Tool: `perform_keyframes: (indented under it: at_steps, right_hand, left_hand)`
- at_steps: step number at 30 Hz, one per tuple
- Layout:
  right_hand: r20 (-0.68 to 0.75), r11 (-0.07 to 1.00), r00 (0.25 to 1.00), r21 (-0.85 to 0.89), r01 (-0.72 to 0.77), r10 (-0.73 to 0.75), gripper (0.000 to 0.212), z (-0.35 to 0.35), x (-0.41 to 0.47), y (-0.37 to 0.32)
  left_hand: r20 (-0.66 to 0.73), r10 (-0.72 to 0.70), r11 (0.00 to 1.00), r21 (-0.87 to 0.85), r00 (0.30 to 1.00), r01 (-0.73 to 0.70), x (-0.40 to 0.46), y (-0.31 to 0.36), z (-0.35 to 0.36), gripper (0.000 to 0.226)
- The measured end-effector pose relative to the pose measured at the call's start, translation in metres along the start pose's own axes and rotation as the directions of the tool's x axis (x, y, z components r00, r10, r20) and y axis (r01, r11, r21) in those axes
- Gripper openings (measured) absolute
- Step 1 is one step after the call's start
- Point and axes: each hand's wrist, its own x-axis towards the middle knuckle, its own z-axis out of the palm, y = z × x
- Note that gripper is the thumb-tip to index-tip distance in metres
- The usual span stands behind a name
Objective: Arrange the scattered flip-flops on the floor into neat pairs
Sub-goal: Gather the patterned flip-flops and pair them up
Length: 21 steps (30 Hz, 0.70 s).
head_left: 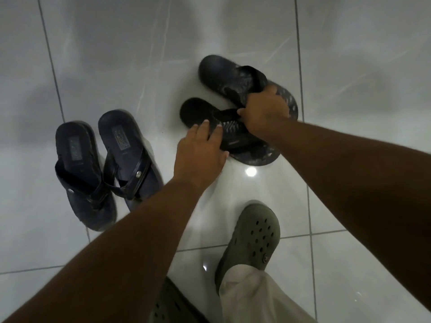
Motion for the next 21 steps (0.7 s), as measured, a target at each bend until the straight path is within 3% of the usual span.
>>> perform_keyframes:
  at_steps: [3,5,9,11,14,21]
  right_hand:
    - [0.036,0.999,0.998,0.025,-0.042,0.041,0.058,0.004,-0.006,0.007]
    - [0.026,0.999,0.999,0.000,0.045,-0.045,0.058,0.007,-0.011,0.019]
    - [-0.210,0.975,0.954,-0.105,0.194,-0.213,0.050,-0.002,-0.013,0.061]
    - [-0.114,0.957,0.954,-0.124,0.261,-0.275,0.061,-0.003,-0.010,0.075]
    - [0.102,0.951,0.945,0.025,0.309,-0.310,0.067,0.003,-0.003,0.080]
    - [0.113,0.973,0.980,0.181,0.141,-0.163,0.059,0.022,-0.033,0.073]
  left_hand:
    - [0.158,-0.021,0.998,-0.047,0.987,0.029,0.000,0.013,0.015,0.076]
    - [0.235,-0.042,0.991,-0.111,0.971,0.069,0.006,0.012,0.019,0.086]
    - [0.261,-0.044,0.986,-0.141,0.964,0.083,0.035,-0.008,0.009,0.100]
    - [0.300,0.005,0.993,-0.112,0.954,0.030,0.052,-0.020,0.001,0.102]
    - [0.356,0.075,0.997,-0.058,0.931,-0.058,0.074,-0.028,-0.009,0.105]
    - [0.365,0.087,0.996,-0.041,0.927,-0.078,0.078,-0.025,-0.009,0.105]
